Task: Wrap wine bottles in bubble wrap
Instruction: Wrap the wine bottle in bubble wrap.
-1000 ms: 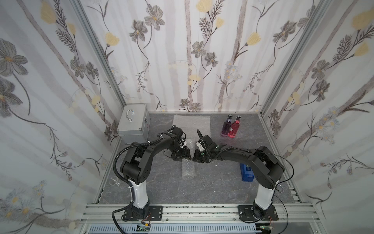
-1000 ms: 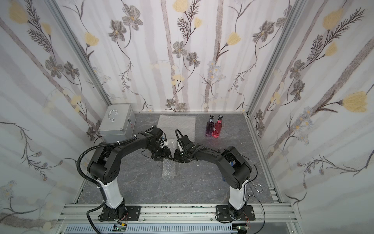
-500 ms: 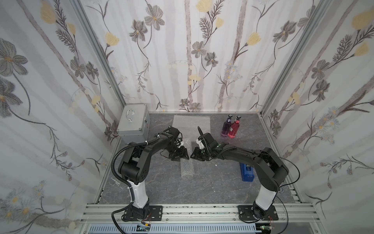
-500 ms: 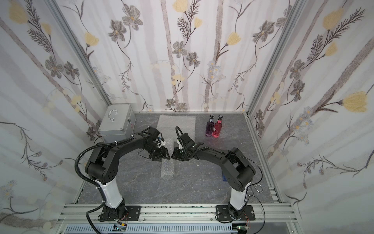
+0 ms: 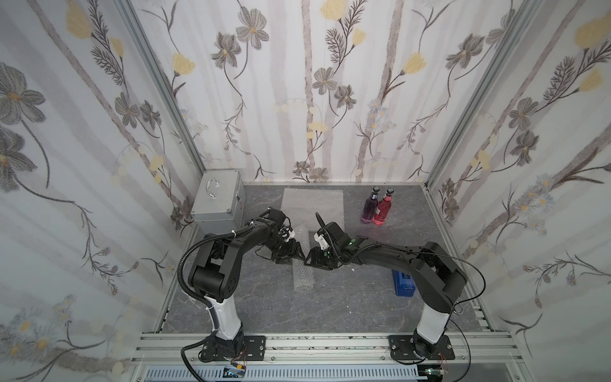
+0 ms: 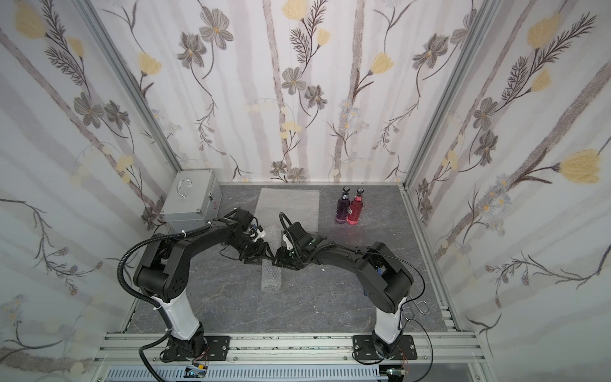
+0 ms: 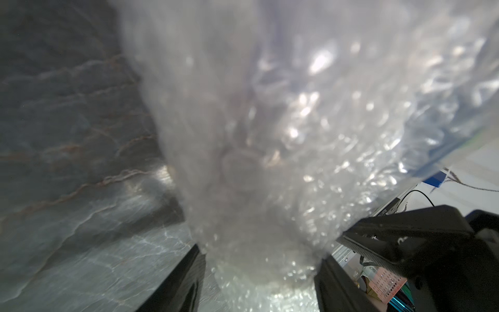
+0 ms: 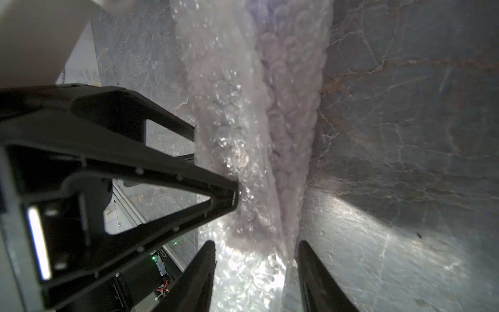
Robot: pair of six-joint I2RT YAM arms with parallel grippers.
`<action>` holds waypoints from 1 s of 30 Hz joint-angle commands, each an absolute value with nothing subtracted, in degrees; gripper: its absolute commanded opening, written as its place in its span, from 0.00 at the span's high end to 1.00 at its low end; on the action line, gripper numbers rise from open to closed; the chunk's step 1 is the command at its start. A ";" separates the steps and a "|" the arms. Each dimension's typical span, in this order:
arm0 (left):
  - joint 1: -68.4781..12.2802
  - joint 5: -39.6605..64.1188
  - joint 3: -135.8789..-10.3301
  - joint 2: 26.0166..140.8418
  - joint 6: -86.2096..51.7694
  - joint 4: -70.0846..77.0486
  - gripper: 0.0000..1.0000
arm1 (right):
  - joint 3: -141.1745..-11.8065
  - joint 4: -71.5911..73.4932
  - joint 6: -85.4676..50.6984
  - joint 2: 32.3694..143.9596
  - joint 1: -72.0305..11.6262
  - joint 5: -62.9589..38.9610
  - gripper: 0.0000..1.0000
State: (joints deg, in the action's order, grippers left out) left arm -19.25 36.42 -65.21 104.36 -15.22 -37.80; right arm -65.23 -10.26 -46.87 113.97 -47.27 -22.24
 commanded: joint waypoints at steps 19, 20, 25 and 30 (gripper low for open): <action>-17.14 34.45 -64.20 97.79 -17.31 -39.02 0.26 | -69.32 -8.17 -46.49 119.01 -48.42 -25.66 0.64; -17.13 34.41 -64.40 97.76 -17.27 -39.10 0.25 | -69.43 -8.23 -46.49 119.16 -48.47 -25.66 0.64; -17.14 33.15 -64.95 100.68 -17.30 -38.70 0.26 | -70.69 -8.96 -46.30 119.85 -48.79 -25.57 0.65; -17.37 32.36 -64.95 103.74 -17.67 -38.32 0.31 | -71.72 -9.82 -45.70 120.34 -49.28 -25.40 0.64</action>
